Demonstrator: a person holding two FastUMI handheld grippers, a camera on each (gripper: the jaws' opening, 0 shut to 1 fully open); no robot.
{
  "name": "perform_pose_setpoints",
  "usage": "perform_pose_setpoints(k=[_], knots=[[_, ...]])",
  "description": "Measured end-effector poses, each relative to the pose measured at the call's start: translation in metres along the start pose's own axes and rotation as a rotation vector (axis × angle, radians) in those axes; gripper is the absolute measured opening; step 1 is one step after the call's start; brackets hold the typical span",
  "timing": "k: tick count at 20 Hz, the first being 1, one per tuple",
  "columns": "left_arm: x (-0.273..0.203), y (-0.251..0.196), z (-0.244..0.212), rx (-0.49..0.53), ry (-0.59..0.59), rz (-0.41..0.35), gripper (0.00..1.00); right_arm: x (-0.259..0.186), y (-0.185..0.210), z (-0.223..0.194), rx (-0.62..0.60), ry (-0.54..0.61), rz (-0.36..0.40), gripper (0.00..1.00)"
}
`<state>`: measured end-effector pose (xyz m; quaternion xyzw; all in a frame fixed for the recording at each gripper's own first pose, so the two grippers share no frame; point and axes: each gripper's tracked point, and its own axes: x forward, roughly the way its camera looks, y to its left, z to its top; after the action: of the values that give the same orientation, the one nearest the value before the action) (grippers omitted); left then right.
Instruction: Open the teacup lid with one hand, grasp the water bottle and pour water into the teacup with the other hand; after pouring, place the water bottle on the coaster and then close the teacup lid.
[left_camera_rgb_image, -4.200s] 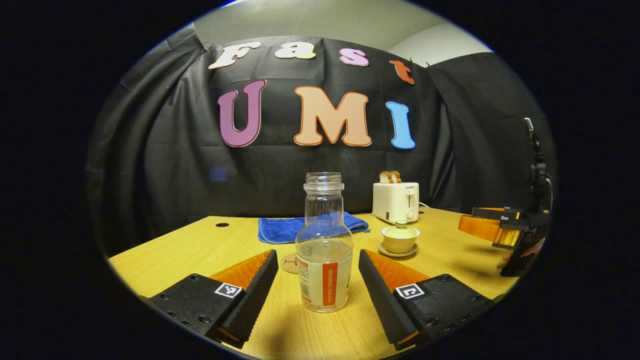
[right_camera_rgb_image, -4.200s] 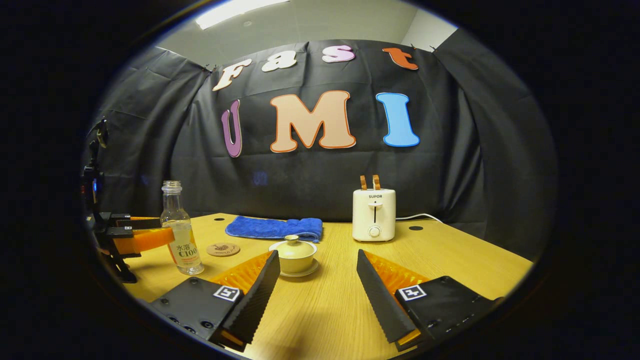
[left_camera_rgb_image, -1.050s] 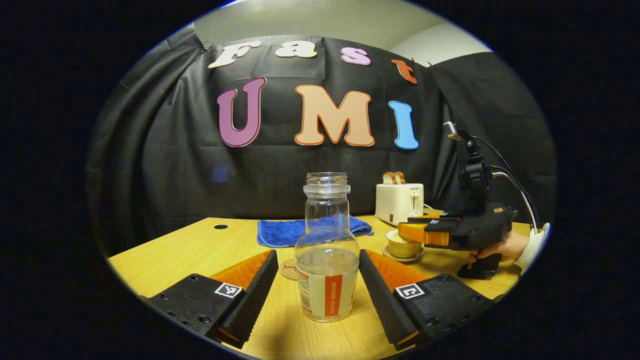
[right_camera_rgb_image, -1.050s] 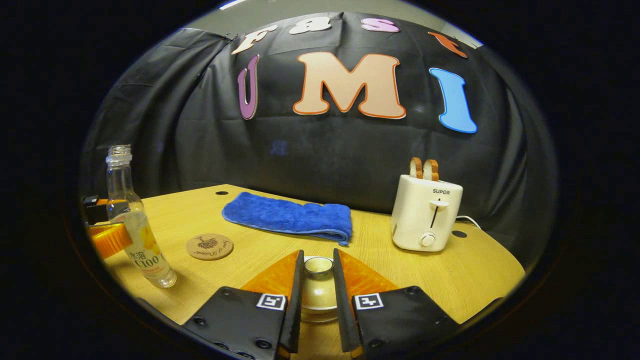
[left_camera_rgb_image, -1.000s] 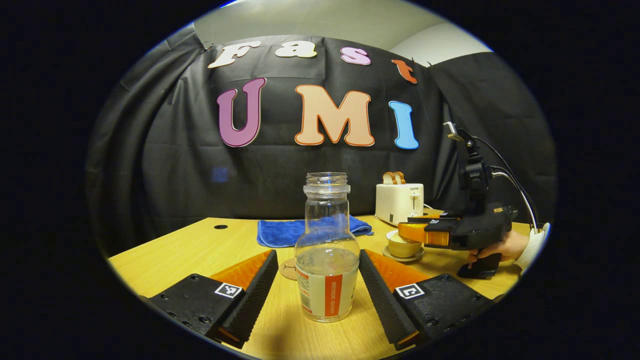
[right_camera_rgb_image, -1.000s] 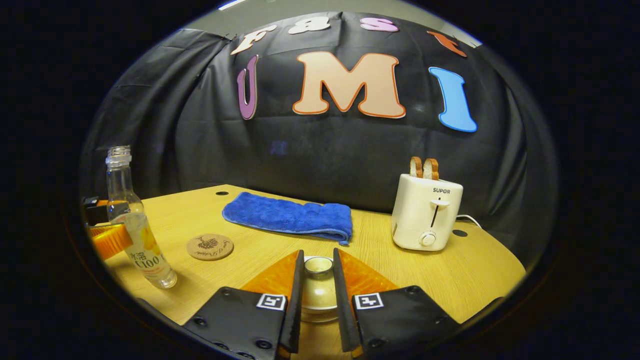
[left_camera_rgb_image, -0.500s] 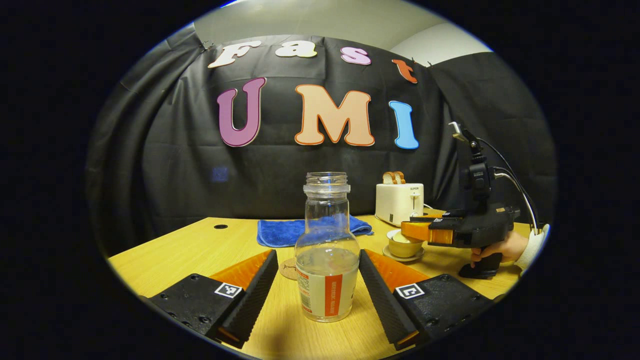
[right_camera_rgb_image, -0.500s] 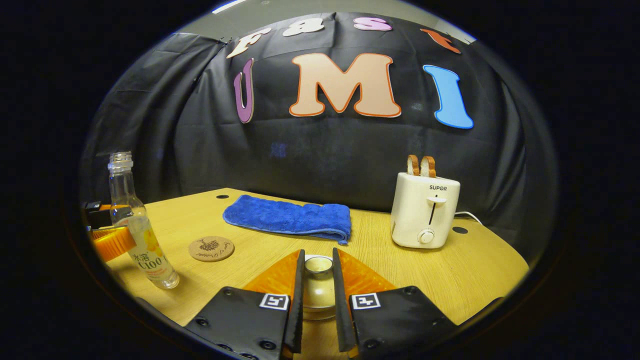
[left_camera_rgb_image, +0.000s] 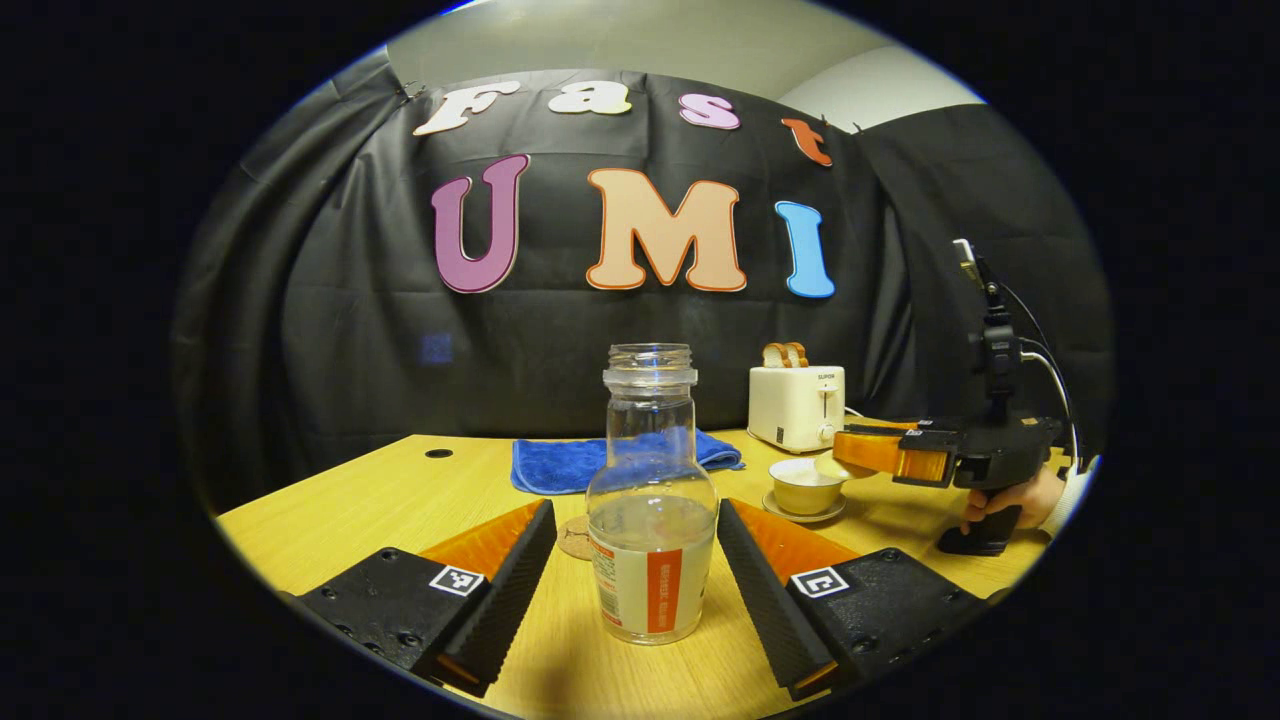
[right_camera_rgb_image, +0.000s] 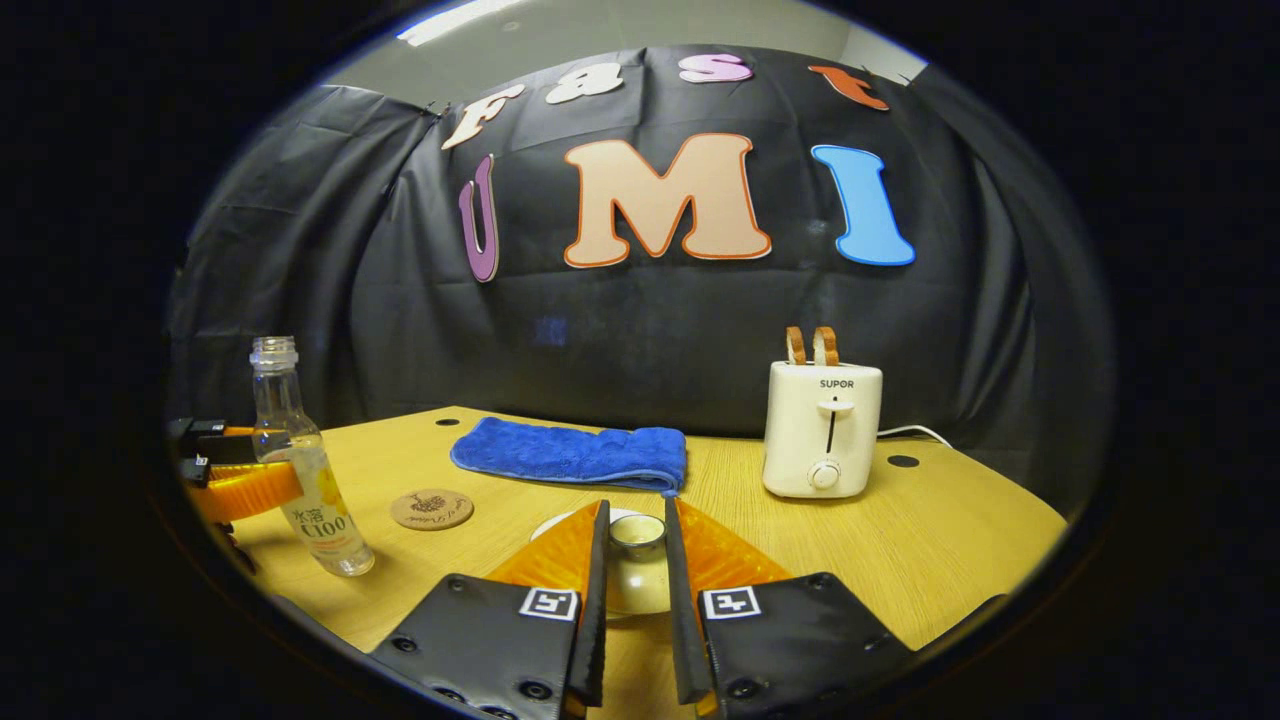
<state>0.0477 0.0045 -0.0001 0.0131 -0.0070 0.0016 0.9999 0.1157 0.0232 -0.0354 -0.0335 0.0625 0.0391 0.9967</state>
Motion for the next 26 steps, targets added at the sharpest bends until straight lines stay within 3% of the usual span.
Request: perform_pose_setpoints(k=[7,12,19,26], knots=[[0.010,-0.005,0.000,0.000,0.002,-0.027,0.91,-0.042,-0.010,0.001,0.002,-0.014,0.001,0.31],[0.017,-0.011,-0.001,0.002,0.007,-0.056,0.75,-0.066,-0.018,0.007,0.003,-0.050,-0.013,0.31],[0.026,-0.029,-0.002,0.009,0.012,-0.164,0.71,-0.082,-0.023,0.010,0.003,-0.065,-0.024,0.31],[0.039,-0.039,-0.006,0.039,0.035,-0.209,0.69,-0.087,-0.026,0.010,0.003,-0.065,-0.037,0.31]])
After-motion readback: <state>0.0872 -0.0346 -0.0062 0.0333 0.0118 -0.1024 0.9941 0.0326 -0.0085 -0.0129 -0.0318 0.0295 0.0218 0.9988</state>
